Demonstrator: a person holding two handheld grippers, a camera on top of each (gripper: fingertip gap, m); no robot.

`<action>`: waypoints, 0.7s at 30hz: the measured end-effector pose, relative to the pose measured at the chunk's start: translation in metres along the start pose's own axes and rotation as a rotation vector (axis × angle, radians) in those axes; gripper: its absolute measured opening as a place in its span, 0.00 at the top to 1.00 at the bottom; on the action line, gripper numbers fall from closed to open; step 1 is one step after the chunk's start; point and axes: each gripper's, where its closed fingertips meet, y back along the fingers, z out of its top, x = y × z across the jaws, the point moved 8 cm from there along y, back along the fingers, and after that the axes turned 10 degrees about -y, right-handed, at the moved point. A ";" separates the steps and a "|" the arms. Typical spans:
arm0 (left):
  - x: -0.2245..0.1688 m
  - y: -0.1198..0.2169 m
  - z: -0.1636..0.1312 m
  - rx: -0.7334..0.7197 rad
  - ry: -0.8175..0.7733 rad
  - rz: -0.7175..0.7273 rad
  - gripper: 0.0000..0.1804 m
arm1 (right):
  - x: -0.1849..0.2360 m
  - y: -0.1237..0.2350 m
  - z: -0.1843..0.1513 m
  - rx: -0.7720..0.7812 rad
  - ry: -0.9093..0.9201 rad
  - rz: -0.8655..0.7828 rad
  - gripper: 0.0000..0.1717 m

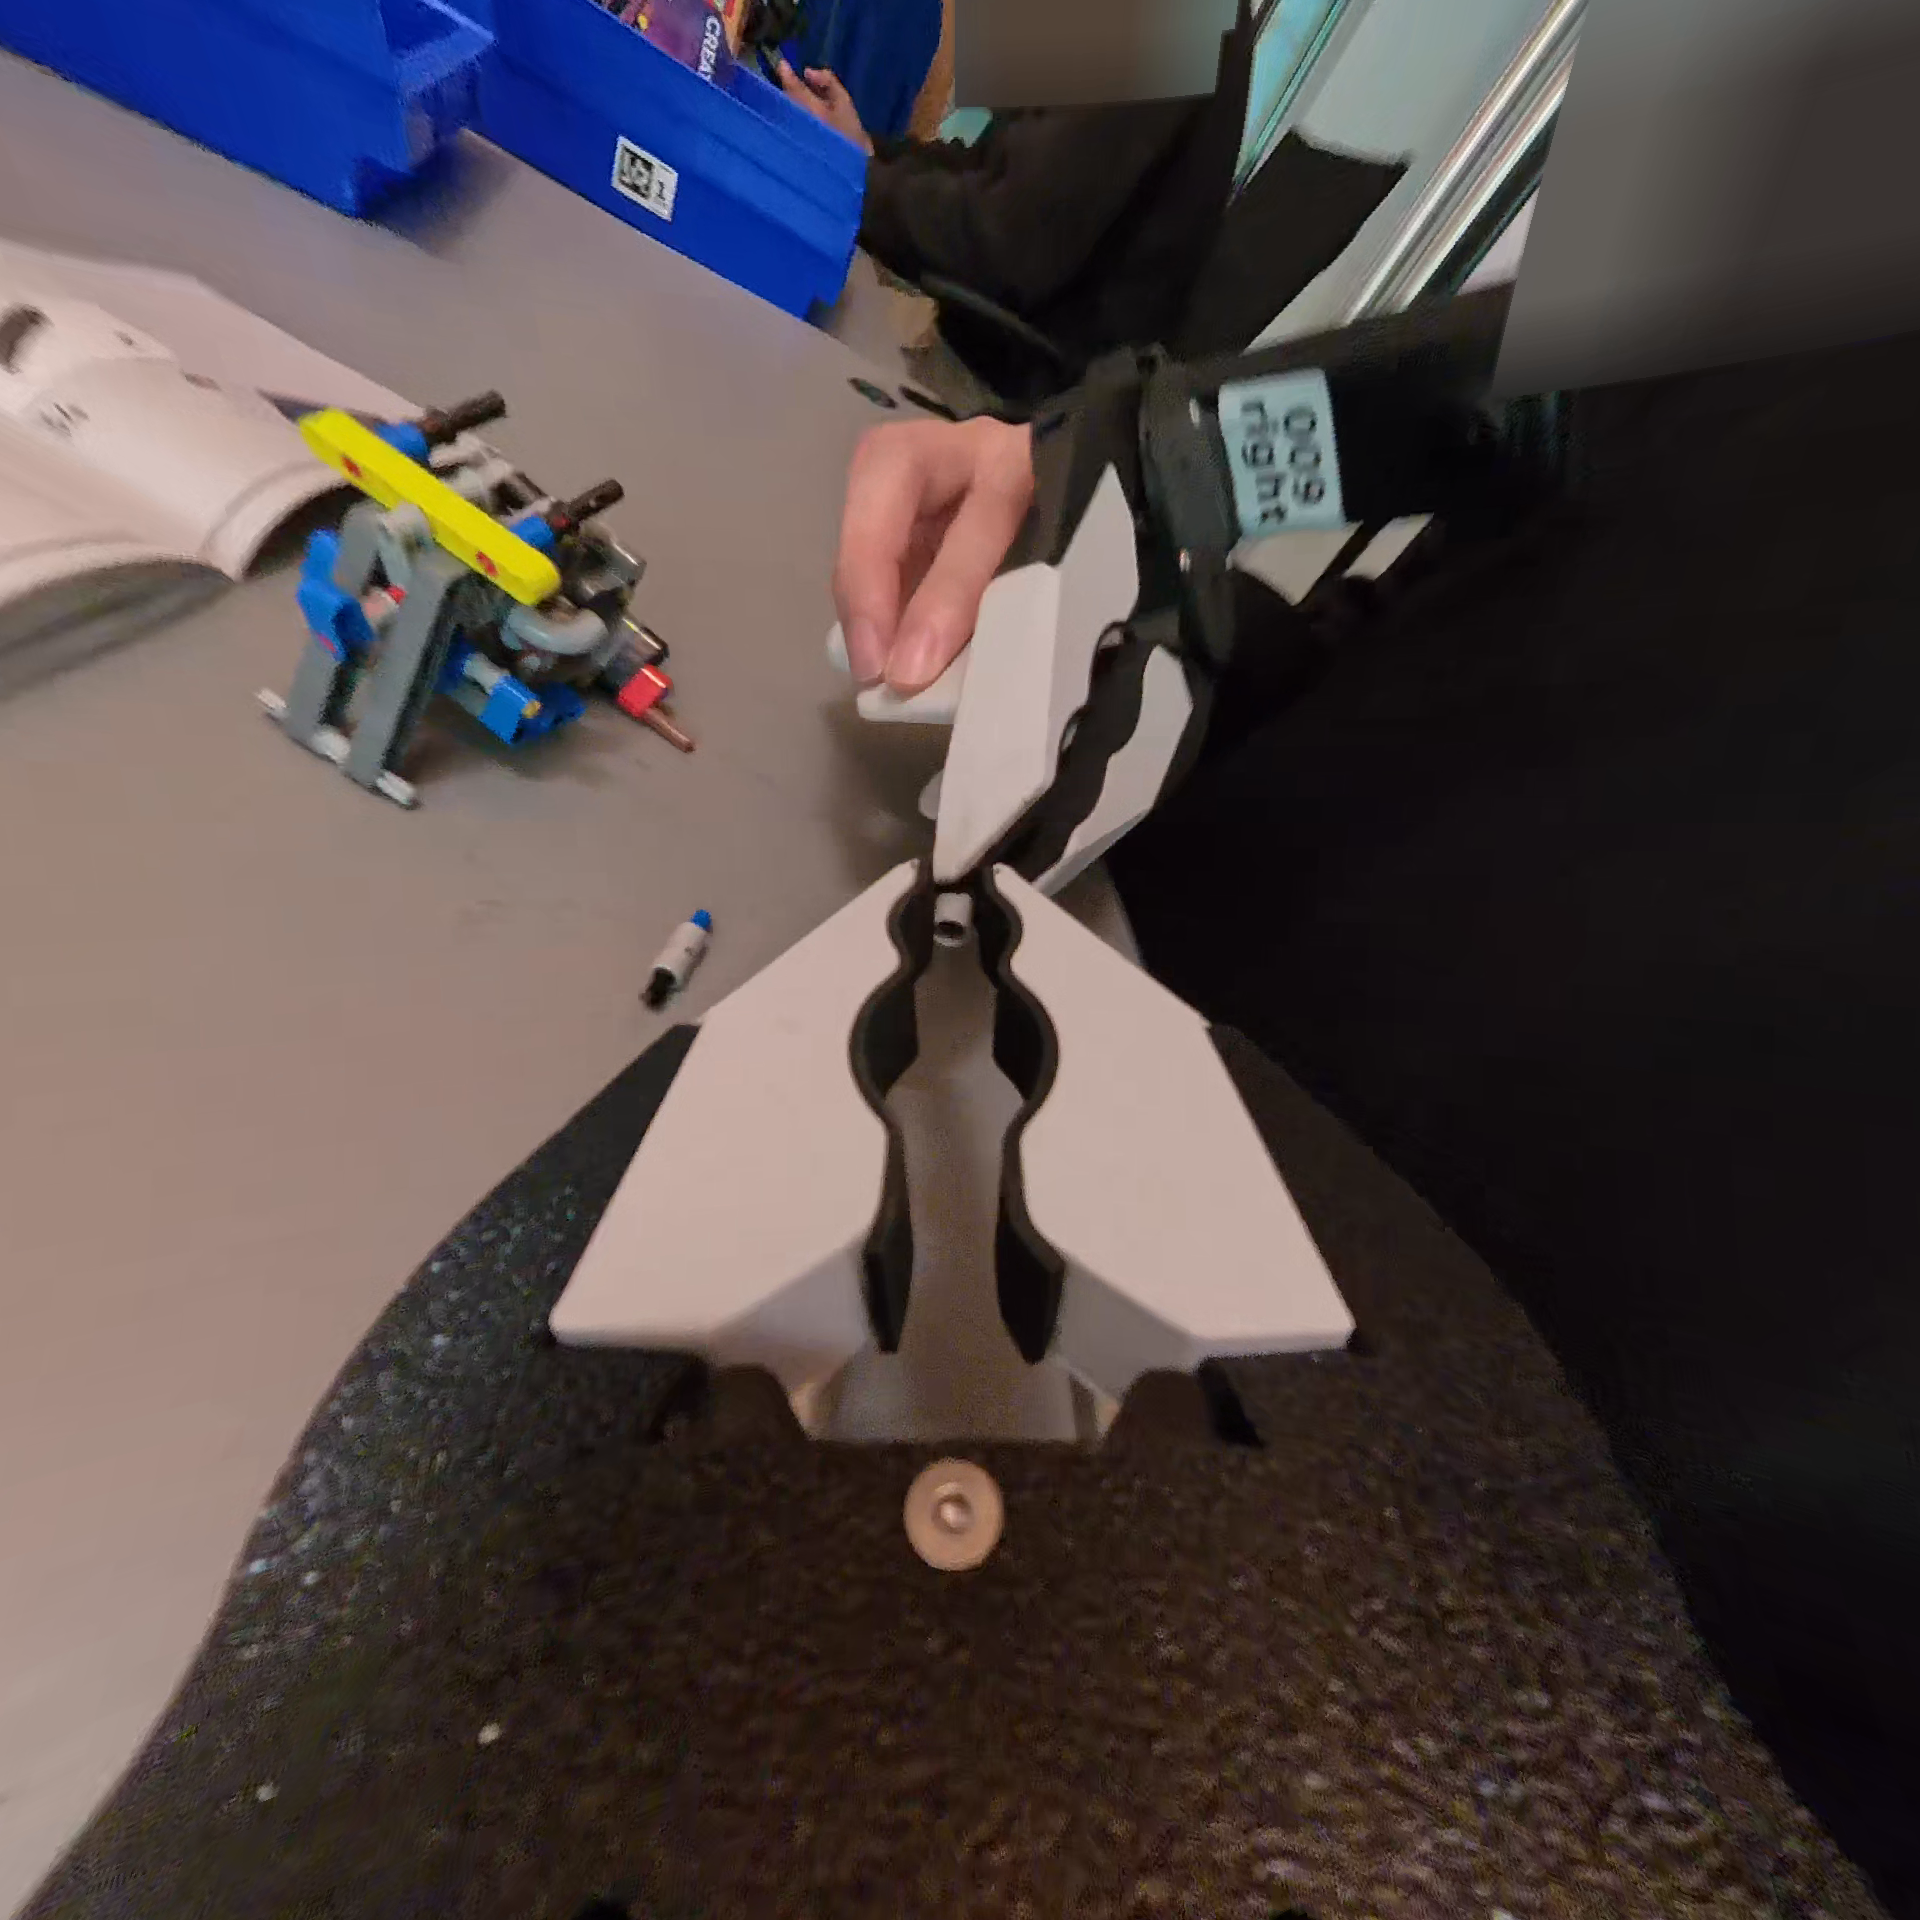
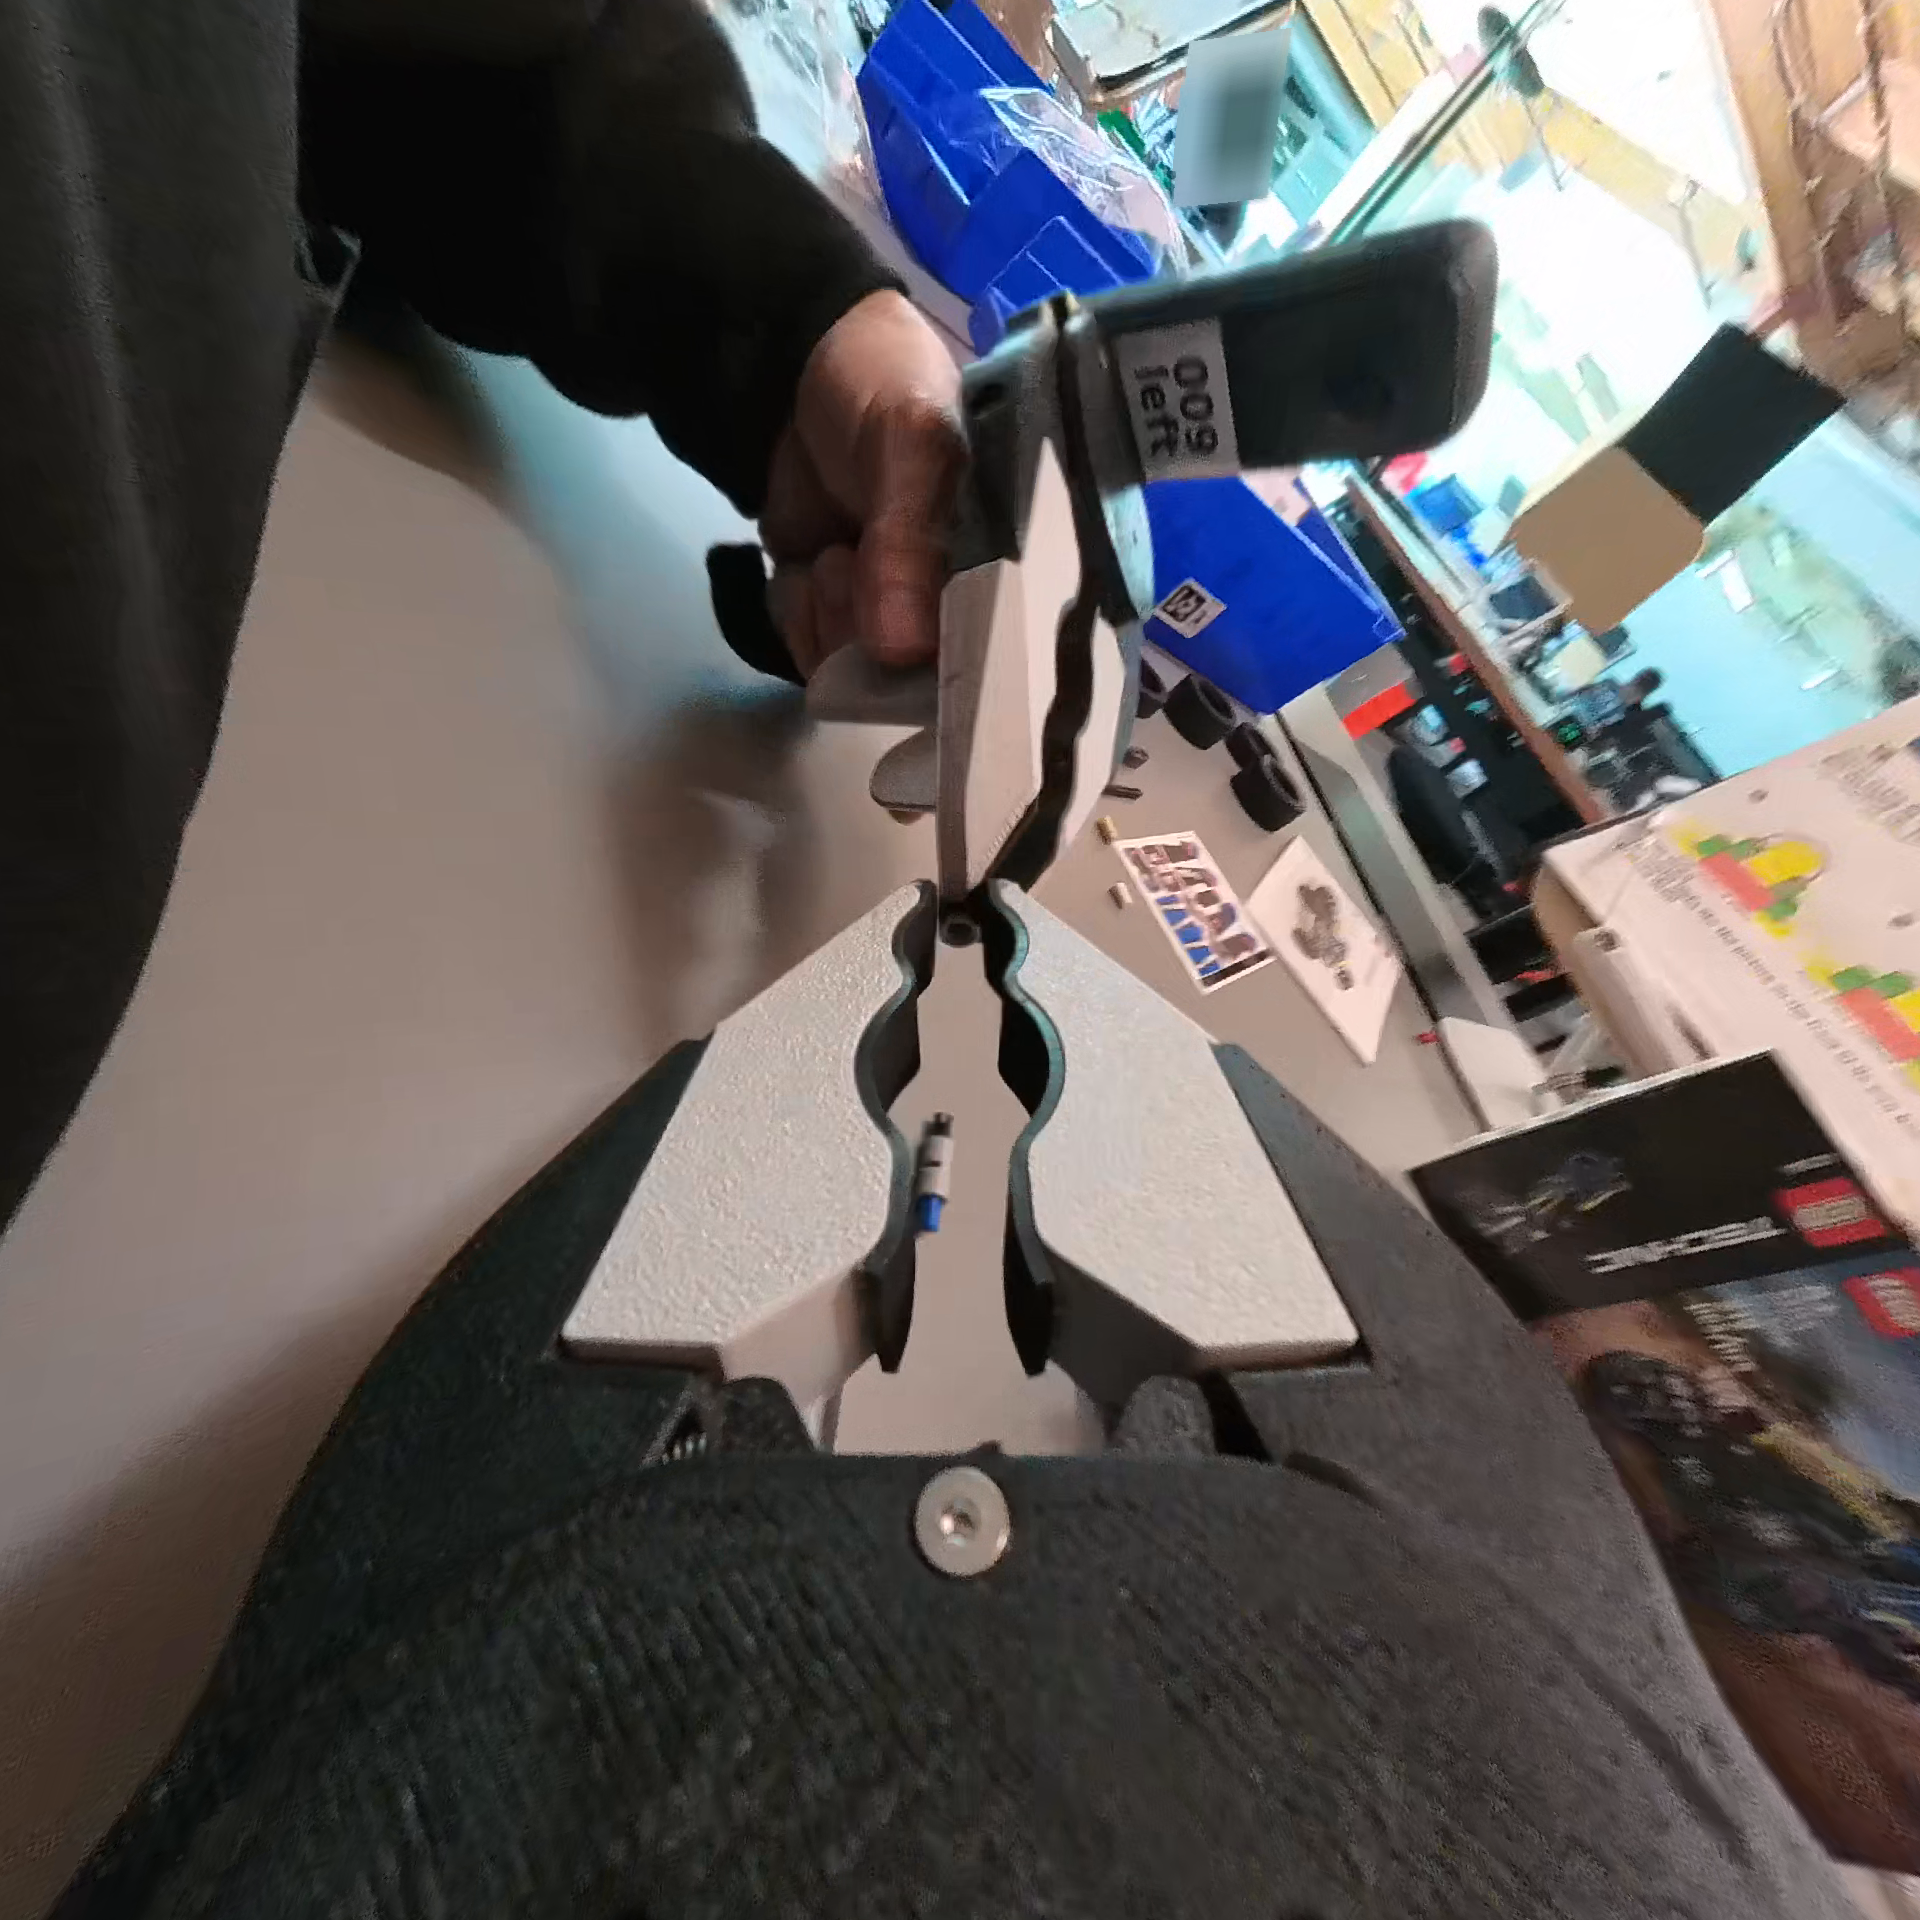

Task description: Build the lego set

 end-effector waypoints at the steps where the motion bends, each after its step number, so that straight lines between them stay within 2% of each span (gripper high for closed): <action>1: -0.001 -0.001 0.001 0.017 -0.068 0.036 0.97 | -0.001 0.000 -0.001 -0.001 -0.053 0.015 0.96; 4: -0.003 -0.002 0.003 0.073 -0.257 0.148 0.98 | -0.006 0.003 -0.003 -0.002 -0.174 0.043 0.95; 6: -0.002 0.001 0.006 0.075 -0.320 0.206 0.98 | -0.013 0.005 -0.006 0.021 -0.249 0.009 0.94; 10: -0.003 0.005 0.010 0.058 -0.431 0.254 0.98 | -0.020 0.008 -0.014 0.025 -0.461 0.027 0.93; 13: -0.009 0.003 0.012 0.053 -0.532 0.261 0.98 | -0.024 0.009 -0.010 -0.047 -0.607 0.072 0.93; 15: -0.010 0.002 0.012 0.061 -0.524 0.256 0.98 | -0.024 0.010 -0.006 -0.090 -0.606 0.086 0.93; 19: -0.010 0.003 0.012 0.033 -0.543 0.265 0.98 | -0.020 0.007 -0.008 -0.019 -0.520 0.084 0.93; 21: -0.012 0.002 0.012 0.030 -0.555 0.244 0.98 | -0.018 0.007 -0.006 -0.041 -0.513 0.092 0.95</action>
